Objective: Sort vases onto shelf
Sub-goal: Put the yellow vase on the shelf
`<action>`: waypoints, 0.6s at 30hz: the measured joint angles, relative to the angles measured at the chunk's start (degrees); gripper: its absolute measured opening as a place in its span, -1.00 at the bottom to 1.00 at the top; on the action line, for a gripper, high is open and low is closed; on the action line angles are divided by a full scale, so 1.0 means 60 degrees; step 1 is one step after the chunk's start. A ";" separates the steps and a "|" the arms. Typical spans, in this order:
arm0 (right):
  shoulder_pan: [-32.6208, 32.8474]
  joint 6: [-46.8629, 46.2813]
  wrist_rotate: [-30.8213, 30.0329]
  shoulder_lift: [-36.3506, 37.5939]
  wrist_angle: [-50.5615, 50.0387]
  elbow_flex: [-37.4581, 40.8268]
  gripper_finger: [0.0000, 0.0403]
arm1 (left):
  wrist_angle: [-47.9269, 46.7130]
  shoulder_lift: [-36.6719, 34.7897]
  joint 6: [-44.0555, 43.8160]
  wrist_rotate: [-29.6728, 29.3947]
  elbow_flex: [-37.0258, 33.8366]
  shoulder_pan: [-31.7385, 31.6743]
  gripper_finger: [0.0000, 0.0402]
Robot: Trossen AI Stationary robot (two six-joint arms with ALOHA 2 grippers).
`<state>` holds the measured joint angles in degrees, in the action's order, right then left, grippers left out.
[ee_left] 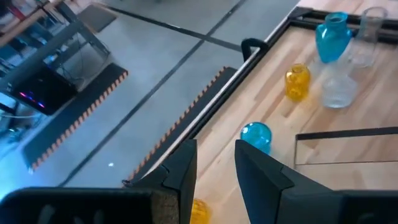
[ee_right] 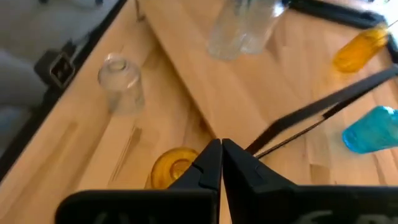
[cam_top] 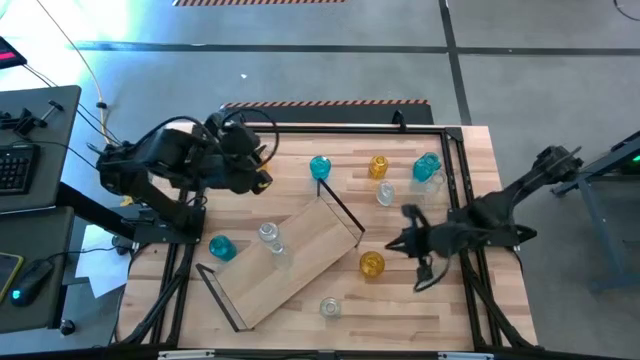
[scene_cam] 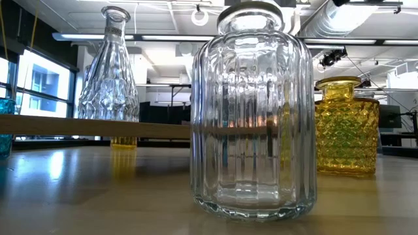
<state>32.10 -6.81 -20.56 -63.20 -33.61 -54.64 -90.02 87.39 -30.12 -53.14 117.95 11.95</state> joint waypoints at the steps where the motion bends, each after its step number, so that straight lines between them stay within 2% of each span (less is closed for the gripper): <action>1: -0.0088 0.0006 0.0220 -0.0265 -0.0178 -0.0185 -1.00 | 0.0003 0.0011 0.0071 -0.0092 0.0000 0.0000 -0.49; 8: -0.0789 -0.0487 0.1977 -0.1961 -0.0802 -0.0644 -1.00 | 0.0000 -0.0004 0.0130 -0.0408 0.0000 -0.0008 -0.49; 13: -0.0984 -0.0787 0.2055 -0.2809 -0.0946 -0.0644 -1.00 | 0.0000 -0.0018 0.0130 -0.0439 0.0000 -0.0003 -0.49; 18: -0.0971 0.0027 0.2091 -0.3031 -0.0845 -0.0645 -1.00 | 0.0000 -0.0010 0.0239 -0.0435 0.0000 0.0021 -0.49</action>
<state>26.27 -6.65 -8.01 -81.38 -38.68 -58.51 -90.02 87.33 -28.69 -55.75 117.95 12.08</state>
